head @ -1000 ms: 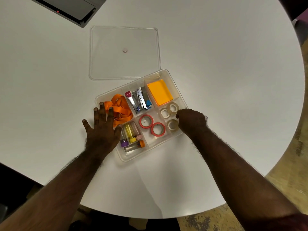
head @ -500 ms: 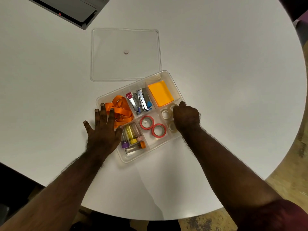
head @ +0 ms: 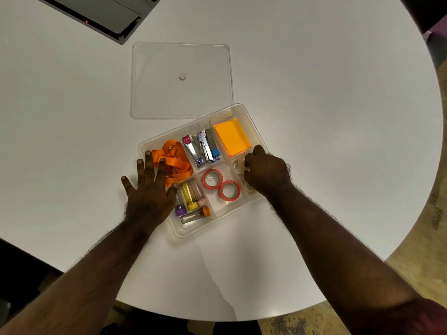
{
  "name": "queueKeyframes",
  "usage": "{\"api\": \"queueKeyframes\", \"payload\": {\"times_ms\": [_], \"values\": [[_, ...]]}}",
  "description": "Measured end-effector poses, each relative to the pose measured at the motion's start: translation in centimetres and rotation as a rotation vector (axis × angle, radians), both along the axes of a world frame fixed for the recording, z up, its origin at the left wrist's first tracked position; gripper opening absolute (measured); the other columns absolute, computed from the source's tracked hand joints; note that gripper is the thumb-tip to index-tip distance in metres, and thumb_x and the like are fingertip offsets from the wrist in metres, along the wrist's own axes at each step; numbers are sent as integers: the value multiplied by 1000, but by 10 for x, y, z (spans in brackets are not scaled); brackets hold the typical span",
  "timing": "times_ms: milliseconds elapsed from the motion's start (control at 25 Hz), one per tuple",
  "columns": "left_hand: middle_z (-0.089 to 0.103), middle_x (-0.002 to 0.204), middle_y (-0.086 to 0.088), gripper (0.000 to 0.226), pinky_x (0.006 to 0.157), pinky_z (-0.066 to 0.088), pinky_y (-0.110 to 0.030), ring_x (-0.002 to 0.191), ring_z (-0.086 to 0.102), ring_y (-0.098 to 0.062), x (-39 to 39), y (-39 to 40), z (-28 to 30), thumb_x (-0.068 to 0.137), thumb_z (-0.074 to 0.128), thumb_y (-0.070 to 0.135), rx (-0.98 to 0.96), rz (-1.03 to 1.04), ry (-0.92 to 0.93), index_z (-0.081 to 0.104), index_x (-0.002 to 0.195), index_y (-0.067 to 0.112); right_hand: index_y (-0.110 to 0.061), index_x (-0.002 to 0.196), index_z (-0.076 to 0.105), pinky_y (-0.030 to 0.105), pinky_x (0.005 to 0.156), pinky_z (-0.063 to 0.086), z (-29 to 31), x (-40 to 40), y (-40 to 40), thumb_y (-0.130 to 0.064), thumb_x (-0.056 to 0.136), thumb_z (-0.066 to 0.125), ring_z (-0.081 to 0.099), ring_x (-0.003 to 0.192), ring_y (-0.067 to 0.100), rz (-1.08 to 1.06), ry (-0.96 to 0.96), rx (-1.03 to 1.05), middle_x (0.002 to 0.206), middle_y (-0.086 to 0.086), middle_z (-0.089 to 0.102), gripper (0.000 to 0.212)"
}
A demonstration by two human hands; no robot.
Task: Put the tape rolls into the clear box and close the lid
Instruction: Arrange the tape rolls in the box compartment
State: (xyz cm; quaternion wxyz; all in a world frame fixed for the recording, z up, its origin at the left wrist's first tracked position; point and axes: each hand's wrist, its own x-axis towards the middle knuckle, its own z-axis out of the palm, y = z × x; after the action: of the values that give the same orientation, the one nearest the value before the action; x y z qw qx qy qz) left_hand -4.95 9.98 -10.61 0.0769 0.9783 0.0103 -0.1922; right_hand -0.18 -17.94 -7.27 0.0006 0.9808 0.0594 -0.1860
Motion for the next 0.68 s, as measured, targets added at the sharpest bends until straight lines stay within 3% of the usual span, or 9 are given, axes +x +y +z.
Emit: {"api": "queueKeyframes", "payload": {"times_ms": [240,480,600,680], "values": [[-13,162,-11,78,113,5,-69,149,-7,-34,-1,-1,4,90,28,57,-10,-7,-12,-5,152,22,-10,112,65,41,77,60,-12,2,7,-32,87,64,68,84,29,59,17,6,114,12,61,33],[-15,162,-10,79,113,3,-67,149,-9,-33,0,-2,7,89,25,58,-10,-1,9,-7,151,22,-14,114,65,37,77,57,-14,6,3,-27,86,68,68,87,28,35,38,106,114,8,63,31],[-15,162,-10,78,113,4,-67,149,-9,-33,0,-2,8,91,28,57,-7,2,8,-7,151,22,-16,114,65,34,77,52,-12,7,-10,-15,90,59,68,92,31,-122,-57,188,113,9,66,24],[-16,161,-10,78,114,4,-67,149,-10,-33,0,-3,8,91,28,56,-11,1,10,-7,151,22,-13,123,63,35,90,51,-16,12,-16,-11,92,56,66,106,28,-225,27,241,122,10,67,32]]}}
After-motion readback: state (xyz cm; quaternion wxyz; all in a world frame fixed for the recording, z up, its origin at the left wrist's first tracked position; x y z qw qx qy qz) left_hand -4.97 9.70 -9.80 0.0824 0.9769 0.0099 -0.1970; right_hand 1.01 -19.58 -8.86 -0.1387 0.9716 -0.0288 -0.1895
